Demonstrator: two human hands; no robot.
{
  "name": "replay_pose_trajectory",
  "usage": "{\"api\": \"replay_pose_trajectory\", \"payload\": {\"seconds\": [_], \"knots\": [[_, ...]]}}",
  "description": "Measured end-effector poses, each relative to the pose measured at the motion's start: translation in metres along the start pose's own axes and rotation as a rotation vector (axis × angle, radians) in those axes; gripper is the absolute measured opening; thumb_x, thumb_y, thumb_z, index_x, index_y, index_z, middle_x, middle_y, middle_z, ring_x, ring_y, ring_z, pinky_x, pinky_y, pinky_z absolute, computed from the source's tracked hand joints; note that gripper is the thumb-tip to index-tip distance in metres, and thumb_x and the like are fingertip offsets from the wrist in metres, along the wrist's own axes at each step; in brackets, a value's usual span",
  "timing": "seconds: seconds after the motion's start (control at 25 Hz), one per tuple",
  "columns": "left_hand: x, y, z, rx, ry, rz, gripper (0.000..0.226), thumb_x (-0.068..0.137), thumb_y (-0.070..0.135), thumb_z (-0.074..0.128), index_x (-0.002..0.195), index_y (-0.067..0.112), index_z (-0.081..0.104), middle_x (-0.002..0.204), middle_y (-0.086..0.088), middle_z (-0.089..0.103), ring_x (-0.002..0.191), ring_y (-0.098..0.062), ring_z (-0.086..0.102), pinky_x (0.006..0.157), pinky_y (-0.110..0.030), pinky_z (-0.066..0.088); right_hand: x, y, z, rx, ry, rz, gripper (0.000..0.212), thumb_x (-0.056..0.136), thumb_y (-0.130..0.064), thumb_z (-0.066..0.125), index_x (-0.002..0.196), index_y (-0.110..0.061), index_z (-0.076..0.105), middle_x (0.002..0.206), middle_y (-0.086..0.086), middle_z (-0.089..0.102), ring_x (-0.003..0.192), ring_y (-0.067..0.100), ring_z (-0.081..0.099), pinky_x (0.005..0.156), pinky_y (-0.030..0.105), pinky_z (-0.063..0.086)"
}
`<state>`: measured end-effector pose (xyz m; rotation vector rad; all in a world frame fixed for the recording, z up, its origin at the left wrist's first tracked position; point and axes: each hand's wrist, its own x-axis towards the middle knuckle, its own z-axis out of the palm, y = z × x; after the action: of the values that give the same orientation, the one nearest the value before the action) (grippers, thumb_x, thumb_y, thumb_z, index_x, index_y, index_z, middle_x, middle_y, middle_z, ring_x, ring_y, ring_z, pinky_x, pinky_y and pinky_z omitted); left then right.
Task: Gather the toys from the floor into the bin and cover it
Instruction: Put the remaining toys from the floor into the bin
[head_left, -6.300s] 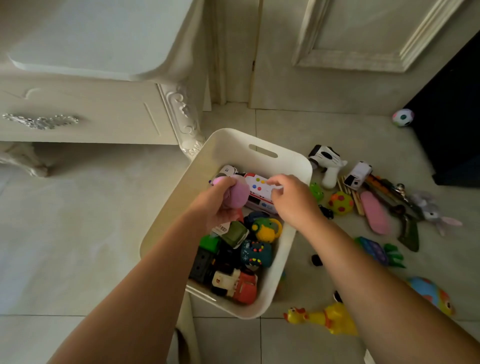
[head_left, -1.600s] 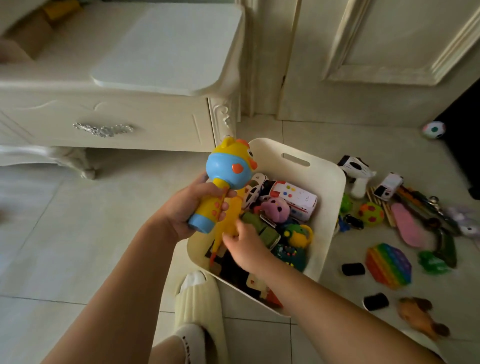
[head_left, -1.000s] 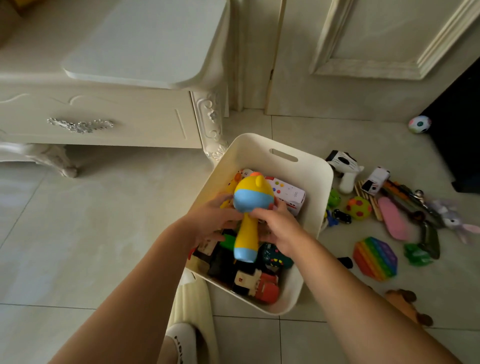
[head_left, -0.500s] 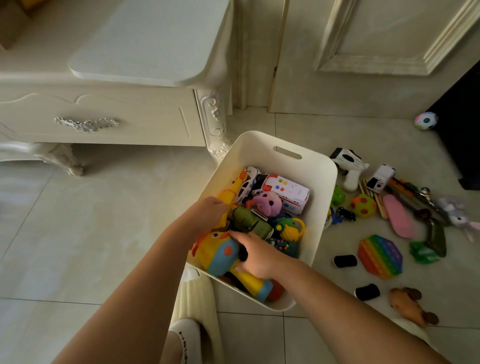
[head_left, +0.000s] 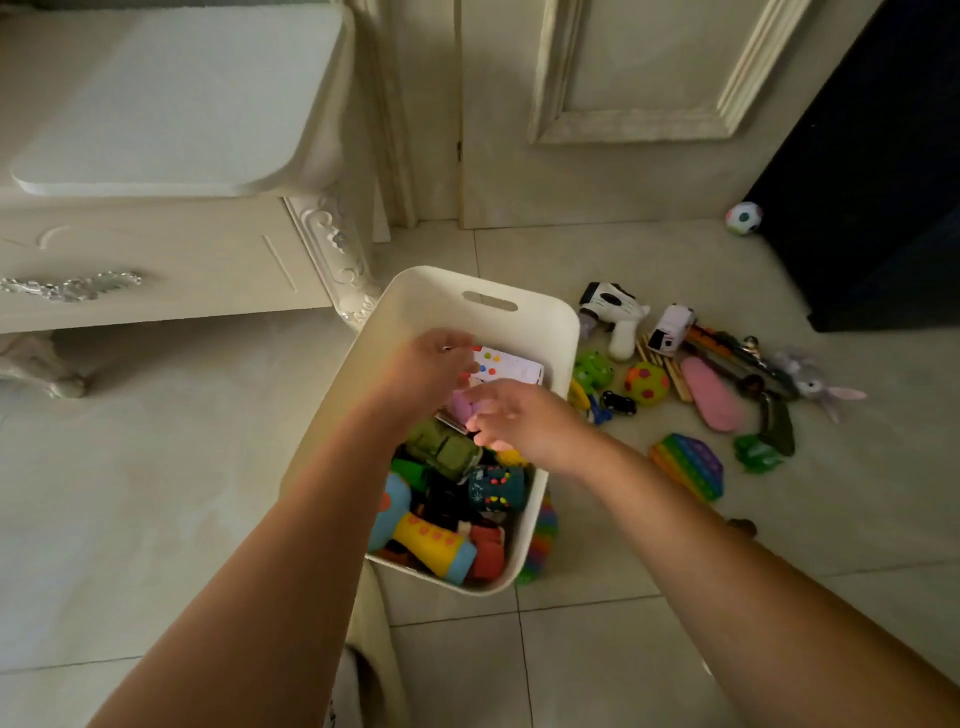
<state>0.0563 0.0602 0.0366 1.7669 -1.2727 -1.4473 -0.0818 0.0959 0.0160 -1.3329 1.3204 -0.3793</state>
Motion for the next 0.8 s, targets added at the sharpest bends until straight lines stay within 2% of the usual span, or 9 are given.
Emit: {"api": "replay_pose_trajectory", "payload": {"seconds": [0.12, 0.24, 0.36, 0.44, 0.52, 0.6, 0.64, 0.72, 0.8], "knots": [[-0.008, 0.028, 0.056, -0.105, -0.260, 0.061, 0.024, 0.096, 0.018, 0.052, 0.115, 0.016, 0.066, 0.102, -0.004, 0.072, 0.084, -0.015, 0.066, 0.074, -0.027, 0.050, -0.038, 0.024, -0.060, 0.284, 0.222, 0.011, 0.016, 0.098, -0.005, 0.049, 0.101, -0.016, 0.060, 0.092, 0.007, 0.067, 0.083, 0.022, 0.065, 0.086, 0.036, 0.054], [-0.012, 0.034, 0.121, -0.090, -0.450, 0.028, 0.018, 0.095, 0.022, 0.053, 0.105, 0.024, 0.068, 0.097, 0.001, 0.071, 0.085, -0.013, 0.065, 0.076, -0.029, 0.051, -0.078, 0.069, -0.104, 0.412, 0.354, 0.081, 0.021, 0.098, -0.002, 0.048, 0.100, -0.015, 0.064, 0.092, 0.009, 0.070, 0.086, 0.022, 0.068, 0.085, 0.036, 0.056], [-0.012, 0.015, 0.187, 0.015, -0.563, -0.084, 0.018, 0.095, 0.028, 0.054, 0.107, 0.029, 0.067, 0.108, 0.002, 0.071, 0.091, -0.013, 0.064, 0.079, -0.030, 0.050, -0.110, 0.130, -0.131, 0.517, 0.485, 0.231, 0.022, 0.095, -0.002, 0.051, 0.099, -0.018, 0.066, 0.102, 0.013, 0.070, 0.094, 0.024, 0.067, 0.088, 0.038, 0.055], [-0.011, -0.001, 0.223, 0.096, -0.588, -0.177, 0.020, 0.093, 0.027, 0.056, 0.111, 0.028, 0.065, 0.112, -0.002, 0.068, 0.097, -0.017, 0.063, 0.081, -0.031, 0.051, -0.122, 0.176, -0.140, 0.464, 0.559, 0.372, 0.020, 0.091, -0.006, 0.055, 0.098, -0.021, 0.066, 0.108, 0.011, 0.068, 0.095, 0.026, 0.066, 0.088, 0.039, 0.054], [-0.015, -0.018, 0.254, 0.168, -0.594, -0.282, 0.021, 0.094, 0.024, 0.056, 0.114, 0.024, 0.062, 0.111, -0.003, 0.065, 0.098, -0.018, 0.060, 0.079, -0.030, 0.051, -0.134, 0.231, -0.144, 0.190, 0.540, 0.544, 0.010, 0.085, -0.022, 0.061, 0.093, -0.019, 0.067, 0.098, 0.001, 0.067, 0.087, 0.021, 0.064, 0.083, 0.034, 0.053], [-0.019, -0.037, 0.273, 0.282, -0.600, -0.361, 0.029, 0.095, 0.023, 0.054, 0.123, 0.018, 0.058, 0.117, -0.005, 0.063, 0.097, -0.017, 0.059, 0.073, -0.028, 0.050, -0.139, 0.282, -0.133, -0.068, 0.448, 0.684, 0.037, 0.076, -0.049, 0.061, 0.093, -0.017, 0.066, 0.088, -0.001, 0.069, 0.081, 0.017, 0.066, 0.077, 0.030, 0.053], [-0.019, -0.049, 0.279, 0.356, -0.614, -0.376, 0.031, 0.096, 0.024, 0.053, 0.125, 0.016, 0.056, 0.119, -0.006, 0.062, 0.098, -0.017, 0.059, 0.076, -0.030, 0.051, -0.142, 0.297, -0.122, -0.123, 0.417, 0.748, 0.054, 0.071, -0.058, 0.061, 0.104, -0.016, 0.063, 0.095, 0.002, 0.069, 0.087, 0.018, 0.066, 0.078, 0.030, 0.054], [-0.021, -0.068, 0.287, 0.428, -0.649, -0.392, 0.031, 0.095, 0.026, 0.053, 0.125, 0.017, 0.055, 0.118, -0.005, 0.061, 0.099, -0.017, 0.059, 0.087, -0.034, 0.051, -0.141, 0.312, -0.096, -0.189, 0.386, 0.816, 0.083, 0.066, -0.064, 0.067, 0.131, -0.017, 0.045, 0.120, 0.006, 0.059, 0.110, 0.024, 0.058, 0.091, 0.033, 0.049], [-0.023, -0.080, 0.291, 0.433, -0.653, -0.399, 0.030, 0.095, 0.025, 0.053, 0.124, 0.019, 0.056, 0.119, -0.004, 0.061, 0.096, -0.017, 0.058, 0.086, -0.033, 0.050, -0.138, 0.311, -0.073, -0.344, 0.374, 0.842, 0.094, 0.070, -0.063, 0.069, 0.142, -0.021, 0.025, 0.131, 0.007, 0.047, 0.121, 0.025, 0.045, 0.097, 0.036, 0.040]]}}
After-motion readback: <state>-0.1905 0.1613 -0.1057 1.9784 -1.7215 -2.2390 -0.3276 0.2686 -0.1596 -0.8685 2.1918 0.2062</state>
